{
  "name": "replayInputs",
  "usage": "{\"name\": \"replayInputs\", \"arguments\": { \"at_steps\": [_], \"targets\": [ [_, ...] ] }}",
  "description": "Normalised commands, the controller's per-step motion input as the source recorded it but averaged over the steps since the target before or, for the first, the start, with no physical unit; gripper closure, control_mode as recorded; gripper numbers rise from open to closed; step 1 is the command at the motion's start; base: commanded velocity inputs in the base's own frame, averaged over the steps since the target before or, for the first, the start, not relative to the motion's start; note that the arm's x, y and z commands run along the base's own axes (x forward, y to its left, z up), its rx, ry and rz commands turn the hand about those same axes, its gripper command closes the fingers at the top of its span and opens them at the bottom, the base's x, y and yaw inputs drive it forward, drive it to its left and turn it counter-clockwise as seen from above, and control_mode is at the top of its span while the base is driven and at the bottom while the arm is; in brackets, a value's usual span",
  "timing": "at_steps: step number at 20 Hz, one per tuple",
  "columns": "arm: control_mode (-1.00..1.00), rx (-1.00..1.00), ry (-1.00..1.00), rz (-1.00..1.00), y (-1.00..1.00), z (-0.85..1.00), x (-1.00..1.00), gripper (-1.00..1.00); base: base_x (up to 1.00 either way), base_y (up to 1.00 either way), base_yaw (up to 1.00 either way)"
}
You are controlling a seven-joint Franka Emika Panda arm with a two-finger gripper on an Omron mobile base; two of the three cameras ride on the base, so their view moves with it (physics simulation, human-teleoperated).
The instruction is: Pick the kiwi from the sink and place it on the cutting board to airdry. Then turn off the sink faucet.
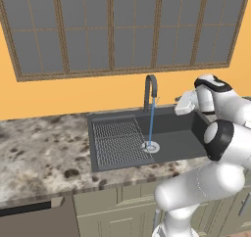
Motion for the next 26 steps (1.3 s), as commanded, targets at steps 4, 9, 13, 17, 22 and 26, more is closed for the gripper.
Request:
{"name": "replayInputs", "arguments": {
  "at_steps": [4,9,13,17,22,26],
  "targets": [
    [-1.00,0.00,0.00,0.03,-0.02,-0.07,0.31,-1.00,0.00,0.00,0.00],
    [-1.00,0.00,0.00,0.03,-0.06,-0.13,0.34,-1.00,0.00,0.00,0.00],
    [-1.00,0.00,0.00,0.03,-0.13,-0.17,0.34,-1.00,0.00,0.00,0.00],
    [-1.00,0.00,0.00,0.03,-0.06,-0.16,0.29,-1.00,0.00,0.00,0.00],
    [-1.00,0.00,0.00,0.03,-0.01,-0.18,0.30,-1.00,0.00,0.00,0.00],
    [-1.00,0.00,0.00,0.02,0.00,-0.16,0.28,-1.00,0.00,0.00,0.00]
  ]
}}
